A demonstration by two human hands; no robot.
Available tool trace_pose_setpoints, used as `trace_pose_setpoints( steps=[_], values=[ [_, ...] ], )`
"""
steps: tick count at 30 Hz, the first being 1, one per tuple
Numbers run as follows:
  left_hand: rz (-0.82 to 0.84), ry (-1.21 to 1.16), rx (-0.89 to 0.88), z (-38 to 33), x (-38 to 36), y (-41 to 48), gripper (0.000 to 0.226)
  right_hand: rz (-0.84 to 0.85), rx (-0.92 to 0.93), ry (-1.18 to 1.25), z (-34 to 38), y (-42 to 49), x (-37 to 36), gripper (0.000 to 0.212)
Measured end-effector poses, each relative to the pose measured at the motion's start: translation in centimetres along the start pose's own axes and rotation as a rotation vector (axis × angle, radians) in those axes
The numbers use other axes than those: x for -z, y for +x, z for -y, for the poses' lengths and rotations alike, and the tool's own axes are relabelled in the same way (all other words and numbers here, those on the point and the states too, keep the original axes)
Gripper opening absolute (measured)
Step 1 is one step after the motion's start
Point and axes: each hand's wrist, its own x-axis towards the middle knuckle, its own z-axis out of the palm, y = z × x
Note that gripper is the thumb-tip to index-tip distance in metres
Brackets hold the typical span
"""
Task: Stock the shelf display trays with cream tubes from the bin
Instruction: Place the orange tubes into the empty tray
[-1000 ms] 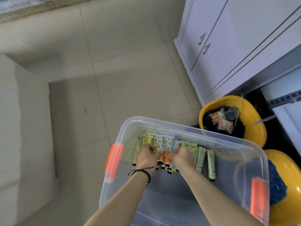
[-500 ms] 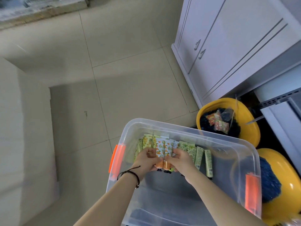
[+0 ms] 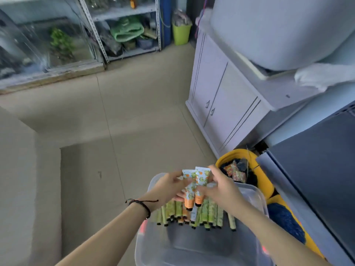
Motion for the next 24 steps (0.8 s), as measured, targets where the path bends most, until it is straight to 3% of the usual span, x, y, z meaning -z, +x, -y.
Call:
trace_pose_setpoints(
  steps=[5, 15, 20, 24],
  values=[
    [-0.008, 0.103, -0.240, -14.2, 2.5, -4.2, 0.017, -0.101, 0.165, 0.032, 12.6, -2.4, 7.7, 0.017],
    [0.039, 0.320, -0.739, -40.6, 0.0, -18.0, 0.022, -0.448, 0.385, -0.117, 34.9, -14.6, 24.5, 0.018],
    [0.133, 0.399, -0.925, -50.7, -4.4, -24.0, 0.016, -0.506, 0.400, -0.146, 42.2, -23.0, 32.4, 0.031],
    [0.212, 0.424, -1.031, -57.4, -9.1, -27.4, 0.021, -0.623, 0.368, -0.191, 45.7, -29.3, 38.3, 0.023]
  ],
)
